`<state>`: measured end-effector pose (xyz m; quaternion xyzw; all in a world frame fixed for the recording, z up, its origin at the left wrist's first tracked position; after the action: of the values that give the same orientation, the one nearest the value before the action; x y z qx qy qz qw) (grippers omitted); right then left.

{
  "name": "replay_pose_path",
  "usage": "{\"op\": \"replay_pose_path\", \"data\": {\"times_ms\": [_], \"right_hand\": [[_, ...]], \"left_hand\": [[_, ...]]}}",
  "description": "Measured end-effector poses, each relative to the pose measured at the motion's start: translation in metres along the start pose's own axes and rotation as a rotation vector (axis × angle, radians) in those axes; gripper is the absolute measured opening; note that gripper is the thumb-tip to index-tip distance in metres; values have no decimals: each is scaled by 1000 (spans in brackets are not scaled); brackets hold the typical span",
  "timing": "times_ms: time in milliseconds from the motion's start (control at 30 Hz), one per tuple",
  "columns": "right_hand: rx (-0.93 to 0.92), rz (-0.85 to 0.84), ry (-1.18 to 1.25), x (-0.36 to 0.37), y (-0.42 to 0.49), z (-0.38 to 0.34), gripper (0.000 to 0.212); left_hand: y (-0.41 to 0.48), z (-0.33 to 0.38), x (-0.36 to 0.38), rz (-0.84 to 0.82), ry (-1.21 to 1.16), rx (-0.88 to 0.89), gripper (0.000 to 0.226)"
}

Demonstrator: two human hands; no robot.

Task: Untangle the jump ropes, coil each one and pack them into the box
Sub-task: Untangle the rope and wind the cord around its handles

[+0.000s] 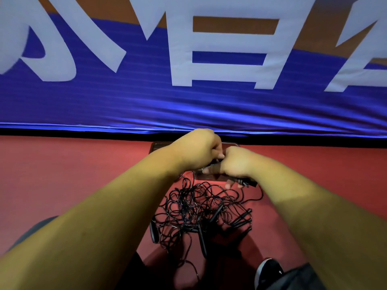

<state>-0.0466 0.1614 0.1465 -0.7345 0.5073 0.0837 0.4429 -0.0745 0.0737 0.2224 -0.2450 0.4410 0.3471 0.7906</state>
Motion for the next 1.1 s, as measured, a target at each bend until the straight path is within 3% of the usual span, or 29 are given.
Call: {"op": "replay_pose_path", "data": {"times_ms": [100,300,433,667,767,867,1100], "right_hand": [[-1,37,127,-7,5,2,15],[-37,164,369,-23,18,12,11],[-76,92,522,-18,16,3,11],[-44,60,670,-14,12,-1,7],[-14,-7,775,-10,9,-3,30],[-20,46,770,-14,9,-5,49],[-157,117,842,-21,6,-25,23]], "left_hand": [[-4,9,-10,40,19,28,16],[-8,-15,-26,95,-158,-94,15],[-9,-39,-26,110,-349,-206,8],[-12,-48,-20,120,-502,-225,8],[-13,-49,-23,143,-562,-215,10],[-14,-51,-19,122,-696,-216,16],[-16,-79,8,124,-1129,-472,7]]}}
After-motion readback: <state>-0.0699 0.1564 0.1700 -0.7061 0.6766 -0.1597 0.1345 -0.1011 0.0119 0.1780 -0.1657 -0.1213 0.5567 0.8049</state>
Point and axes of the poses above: each hand's wrist, its own y-axis towards the middle knuckle, its own x-axis out of the palm, z = x × y, the point moved 10 cm from there along y, towards the middle knuckle, and after that the axes turned 2 degrees about -y, right-handed, at the moved point
